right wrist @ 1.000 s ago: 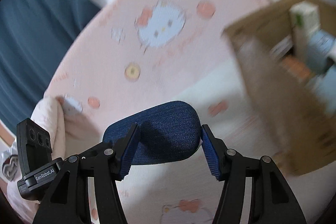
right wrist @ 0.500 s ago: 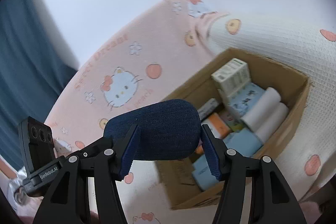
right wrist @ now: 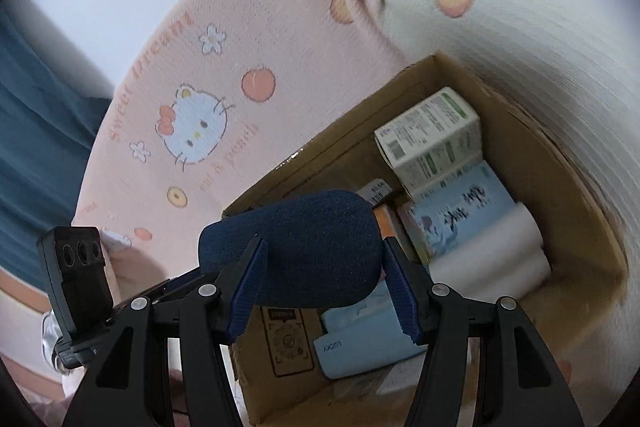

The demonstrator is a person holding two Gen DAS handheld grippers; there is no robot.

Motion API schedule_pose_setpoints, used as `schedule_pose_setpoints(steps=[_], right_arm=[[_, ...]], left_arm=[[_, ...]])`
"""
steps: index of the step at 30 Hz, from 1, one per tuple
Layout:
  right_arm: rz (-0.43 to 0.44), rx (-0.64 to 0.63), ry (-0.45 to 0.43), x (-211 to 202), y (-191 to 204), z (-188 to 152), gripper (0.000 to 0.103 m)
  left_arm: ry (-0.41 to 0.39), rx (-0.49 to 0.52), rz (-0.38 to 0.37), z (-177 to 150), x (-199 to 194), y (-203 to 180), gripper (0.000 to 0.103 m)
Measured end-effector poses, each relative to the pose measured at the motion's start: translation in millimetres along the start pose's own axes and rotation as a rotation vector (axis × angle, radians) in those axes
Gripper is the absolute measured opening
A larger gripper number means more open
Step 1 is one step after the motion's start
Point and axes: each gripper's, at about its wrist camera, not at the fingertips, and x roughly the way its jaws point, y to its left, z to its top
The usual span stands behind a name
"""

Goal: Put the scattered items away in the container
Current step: 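Lift the denim pouch with the left gripper and carry it to the box, then lower the pouch into the box and open the left gripper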

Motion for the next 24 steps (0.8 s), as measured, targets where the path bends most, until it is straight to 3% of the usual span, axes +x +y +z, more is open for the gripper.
schedule_pose_setpoints(steps=[3, 4, 6, 9, 18, 21, 22, 23, 24], right_arm=[[0.037, -0.003, 0.061, 20, -7, 16, 0.057], [0.019, -0.005, 0.095, 29, -9, 19, 0.057], [-0.106, -0.011, 0.136, 41, -14, 23, 0.058], [-0.149, -0.027, 0.148, 44, -17, 22, 0.058], [-0.157, -0.057, 0.179, 55, -2, 15, 0.058], [-0.234, -0.004, 0.229, 68, -2, 13, 0.056], [-0.271, 0.039, 0.256, 76, -4, 10, 0.04], [-0.271, 0.056, 0.282, 83, -5, 9, 0.02], [-0.272, 0.066, 0.312, 90, -5, 7, 0.017]], left_arm=[[0.062, 0.042, 0.078, 8, 12, 0, 0.056], [0.08, 0.068, 0.146, 9, 16, -1, 0.056], [0.071, 0.133, 0.255, 12, 15, -6, 0.057], [0.055, 0.17, 0.341, 17, 11, -4, 0.057], [0.106, 0.149, 0.274, 29, 27, 8, 0.057], [0.114, 0.141, 0.217, 33, 34, 11, 0.052], [0.115, 0.149, 0.212, 34, 37, 10, 0.039], [0.122, 0.167, 0.218, 35, 40, 9, 0.033], [0.134, 0.185, 0.228, 37, 44, 7, 0.024]])
